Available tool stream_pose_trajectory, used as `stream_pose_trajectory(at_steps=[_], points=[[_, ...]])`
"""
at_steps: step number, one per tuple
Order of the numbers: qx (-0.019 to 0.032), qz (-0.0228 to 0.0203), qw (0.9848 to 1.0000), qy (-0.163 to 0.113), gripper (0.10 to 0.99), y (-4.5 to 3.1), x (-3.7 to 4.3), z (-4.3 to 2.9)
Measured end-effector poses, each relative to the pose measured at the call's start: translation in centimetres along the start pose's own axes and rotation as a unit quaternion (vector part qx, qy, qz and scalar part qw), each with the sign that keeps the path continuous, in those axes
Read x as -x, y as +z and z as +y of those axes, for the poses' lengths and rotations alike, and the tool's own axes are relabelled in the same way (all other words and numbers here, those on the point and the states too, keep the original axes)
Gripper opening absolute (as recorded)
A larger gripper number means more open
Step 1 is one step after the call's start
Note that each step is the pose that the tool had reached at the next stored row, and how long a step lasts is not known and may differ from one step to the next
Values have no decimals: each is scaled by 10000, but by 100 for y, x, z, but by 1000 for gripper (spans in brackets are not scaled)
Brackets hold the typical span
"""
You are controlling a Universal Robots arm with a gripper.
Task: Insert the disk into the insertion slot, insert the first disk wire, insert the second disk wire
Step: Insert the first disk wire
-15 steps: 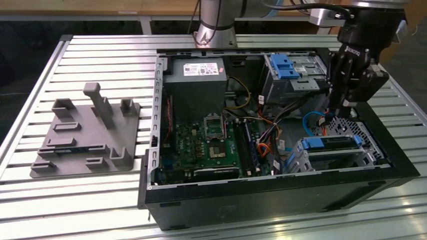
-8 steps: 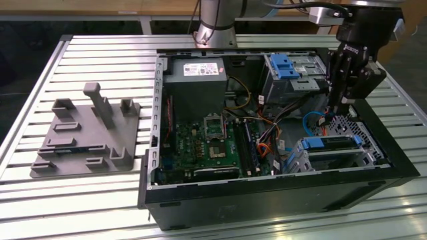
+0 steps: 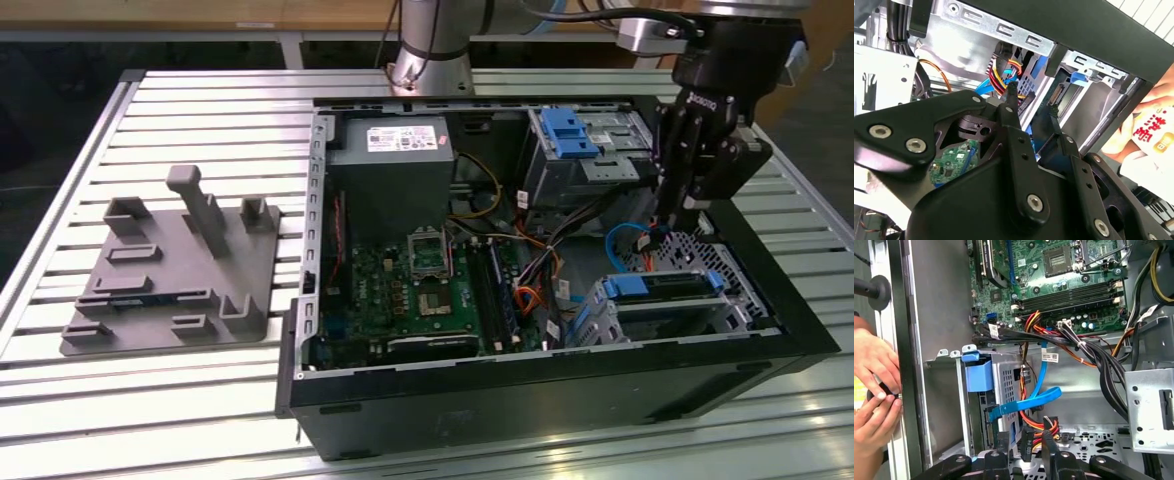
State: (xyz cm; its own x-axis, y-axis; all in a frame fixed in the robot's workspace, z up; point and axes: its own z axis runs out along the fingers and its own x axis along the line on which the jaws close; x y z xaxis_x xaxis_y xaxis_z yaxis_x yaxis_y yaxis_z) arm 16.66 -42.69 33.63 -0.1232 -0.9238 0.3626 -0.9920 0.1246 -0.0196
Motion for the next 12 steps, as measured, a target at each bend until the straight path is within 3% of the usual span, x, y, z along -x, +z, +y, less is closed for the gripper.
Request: stream_pose_trajectory(at_steps=[7,8,12], points=[[11,27,10000,-6,376,8,24,2],[13,36,10000,-7,306,5,32,3],[9,83,10000,-7,306,-2,54,6]])
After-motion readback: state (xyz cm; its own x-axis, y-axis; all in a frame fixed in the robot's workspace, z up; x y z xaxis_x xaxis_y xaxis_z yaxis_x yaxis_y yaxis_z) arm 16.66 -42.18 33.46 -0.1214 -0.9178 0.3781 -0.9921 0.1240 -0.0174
